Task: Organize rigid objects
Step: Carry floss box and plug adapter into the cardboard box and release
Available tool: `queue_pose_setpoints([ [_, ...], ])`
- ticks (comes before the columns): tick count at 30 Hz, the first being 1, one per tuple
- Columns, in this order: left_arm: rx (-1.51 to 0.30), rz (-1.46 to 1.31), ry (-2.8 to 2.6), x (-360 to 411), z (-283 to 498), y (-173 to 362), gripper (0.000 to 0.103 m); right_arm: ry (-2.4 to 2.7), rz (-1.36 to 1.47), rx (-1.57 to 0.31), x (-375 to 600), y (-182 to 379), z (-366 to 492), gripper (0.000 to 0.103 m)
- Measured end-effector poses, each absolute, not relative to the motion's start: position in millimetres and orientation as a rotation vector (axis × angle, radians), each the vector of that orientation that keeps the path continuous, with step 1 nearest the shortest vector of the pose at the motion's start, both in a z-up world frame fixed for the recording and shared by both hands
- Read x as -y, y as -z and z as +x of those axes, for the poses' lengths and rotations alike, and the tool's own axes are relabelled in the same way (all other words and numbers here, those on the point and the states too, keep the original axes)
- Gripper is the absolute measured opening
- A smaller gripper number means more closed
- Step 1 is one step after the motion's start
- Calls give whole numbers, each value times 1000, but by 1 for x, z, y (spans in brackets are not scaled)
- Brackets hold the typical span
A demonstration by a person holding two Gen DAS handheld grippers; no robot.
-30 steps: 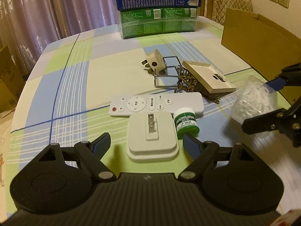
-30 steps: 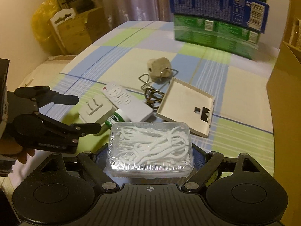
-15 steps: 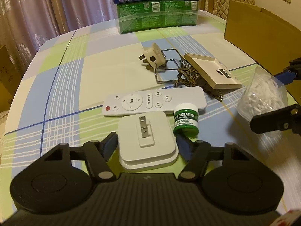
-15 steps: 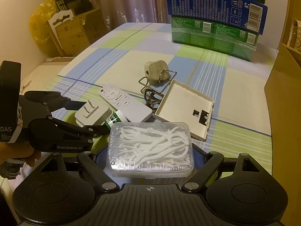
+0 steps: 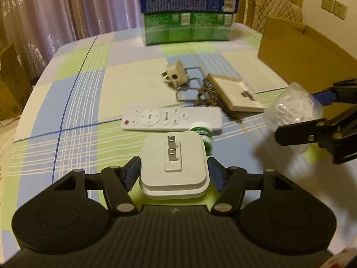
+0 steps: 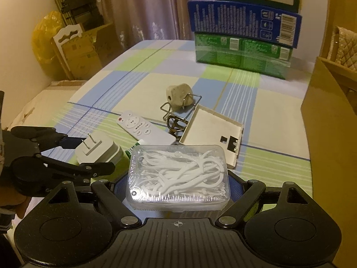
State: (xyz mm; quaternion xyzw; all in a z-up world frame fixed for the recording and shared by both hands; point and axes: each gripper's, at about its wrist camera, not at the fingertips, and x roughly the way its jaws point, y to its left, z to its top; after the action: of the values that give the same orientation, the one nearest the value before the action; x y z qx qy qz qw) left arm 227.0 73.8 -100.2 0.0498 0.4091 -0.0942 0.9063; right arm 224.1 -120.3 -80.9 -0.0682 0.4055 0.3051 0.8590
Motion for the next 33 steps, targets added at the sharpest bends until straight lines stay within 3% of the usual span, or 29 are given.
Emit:
queue_pose_setpoints([
  [33, -701, 108, 314, 44, 160, -11, 60, -443, -76, -645, 228, -20, 158, 82],
])
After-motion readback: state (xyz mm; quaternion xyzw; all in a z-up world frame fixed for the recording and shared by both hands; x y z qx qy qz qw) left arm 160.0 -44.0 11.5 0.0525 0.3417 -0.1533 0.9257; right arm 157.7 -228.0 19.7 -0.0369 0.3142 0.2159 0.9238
